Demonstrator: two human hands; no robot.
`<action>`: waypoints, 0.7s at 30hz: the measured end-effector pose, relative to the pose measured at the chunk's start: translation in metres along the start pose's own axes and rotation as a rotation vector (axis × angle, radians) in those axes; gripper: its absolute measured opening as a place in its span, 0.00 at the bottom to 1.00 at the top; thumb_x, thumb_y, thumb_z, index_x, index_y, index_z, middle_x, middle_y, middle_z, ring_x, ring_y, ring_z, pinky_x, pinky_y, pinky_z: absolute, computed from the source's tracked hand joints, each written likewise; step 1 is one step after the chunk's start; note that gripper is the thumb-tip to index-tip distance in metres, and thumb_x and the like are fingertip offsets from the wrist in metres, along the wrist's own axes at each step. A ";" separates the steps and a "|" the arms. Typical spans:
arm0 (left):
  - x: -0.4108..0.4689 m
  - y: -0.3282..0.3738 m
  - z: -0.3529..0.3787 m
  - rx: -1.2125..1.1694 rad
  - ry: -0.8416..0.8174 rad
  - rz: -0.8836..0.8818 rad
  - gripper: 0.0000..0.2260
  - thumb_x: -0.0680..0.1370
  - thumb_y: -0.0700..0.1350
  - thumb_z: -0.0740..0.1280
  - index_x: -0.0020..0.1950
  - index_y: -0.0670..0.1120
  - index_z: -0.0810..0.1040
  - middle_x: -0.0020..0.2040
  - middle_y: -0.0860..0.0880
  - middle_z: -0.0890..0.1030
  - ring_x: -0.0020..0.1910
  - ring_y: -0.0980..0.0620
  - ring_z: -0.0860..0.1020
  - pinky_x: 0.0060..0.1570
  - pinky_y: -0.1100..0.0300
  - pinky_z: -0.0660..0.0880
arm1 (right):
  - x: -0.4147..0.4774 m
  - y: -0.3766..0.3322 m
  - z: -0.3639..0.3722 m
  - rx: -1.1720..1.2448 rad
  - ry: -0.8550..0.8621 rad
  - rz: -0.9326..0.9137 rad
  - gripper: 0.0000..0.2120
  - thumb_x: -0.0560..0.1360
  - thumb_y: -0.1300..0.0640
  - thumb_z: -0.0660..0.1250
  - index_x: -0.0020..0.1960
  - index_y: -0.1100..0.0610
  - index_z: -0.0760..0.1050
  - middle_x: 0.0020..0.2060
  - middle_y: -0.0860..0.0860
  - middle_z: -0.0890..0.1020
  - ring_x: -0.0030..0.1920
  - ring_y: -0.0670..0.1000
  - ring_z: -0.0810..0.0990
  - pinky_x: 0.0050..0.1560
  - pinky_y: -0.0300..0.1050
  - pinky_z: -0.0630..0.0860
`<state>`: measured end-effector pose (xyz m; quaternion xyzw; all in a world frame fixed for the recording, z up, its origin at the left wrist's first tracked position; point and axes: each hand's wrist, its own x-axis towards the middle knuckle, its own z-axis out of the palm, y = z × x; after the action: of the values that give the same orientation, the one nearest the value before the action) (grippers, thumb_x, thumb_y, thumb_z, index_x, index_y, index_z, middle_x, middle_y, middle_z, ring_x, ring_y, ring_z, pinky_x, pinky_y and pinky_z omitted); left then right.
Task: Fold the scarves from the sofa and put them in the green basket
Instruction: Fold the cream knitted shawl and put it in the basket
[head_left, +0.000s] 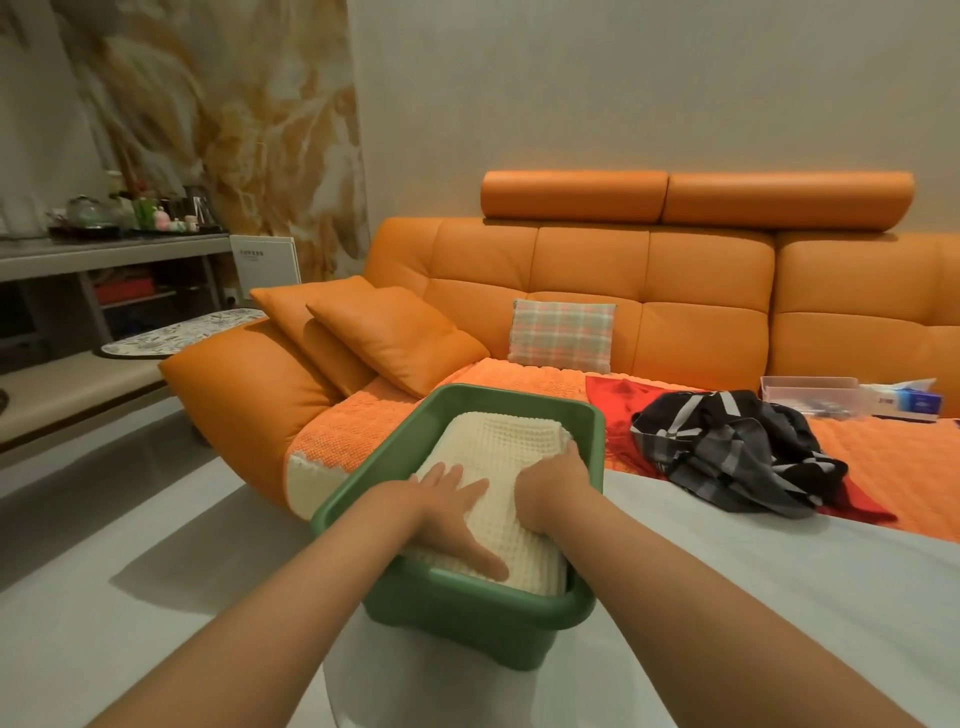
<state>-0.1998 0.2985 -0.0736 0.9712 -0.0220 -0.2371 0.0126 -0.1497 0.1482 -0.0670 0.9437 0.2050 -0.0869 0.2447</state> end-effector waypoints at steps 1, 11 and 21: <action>0.003 -0.002 0.003 -0.002 -0.021 -0.015 0.61 0.58 0.80 0.66 0.78 0.61 0.34 0.80 0.52 0.33 0.78 0.48 0.34 0.76 0.38 0.42 | -0.004 -0.002 -0.001 0.057 0.092 -0.037 0.21 0.83 0.50 0.54 0.73 0.56 0.67 0.71 0.57 0.71 0.72 0.60 0.67 0.73 0.60 0.58; -0.015 -0.009 -0.004 -0.057 0.157 0.055 0.51 0.64 0.74 0.69 0.80 0.57 0.54 0.79 0.53 0.52 0.78 0.46 0.50 0.75 0.42 0.56 | -0.005 -0.019 0.014 0.534 -0.069 -0.180 0.35 0.78 0.31 0.47 0.81 0.41 0.41 0.81 0.53 0.43 0.80 0.57 0.43 0.77 0.64 0.45; -0.037 -0.012 -0.006 -0.108 -0.012 0.082 0.45 0.70 0.64 0.73 0.79 0.64 0.49 0.77 0.55 0.58 0.75 0.46 0.62 0.71 0.43 0.66 | -0.056 0.017 -0.017 0.348 0.086 -0.416 0.38 0.74 0.56 0.69 0.79 0.43 0.55 0.72 0.51 0.67 0.71 0.57 0.67 0.68 0.55 0.70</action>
<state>-0.2294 0.3124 -0.0521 0.9660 -0.0491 -0.2428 0.0745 -0.1923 0.1242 -0.0299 0.9120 0.3866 -0.1290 0.0467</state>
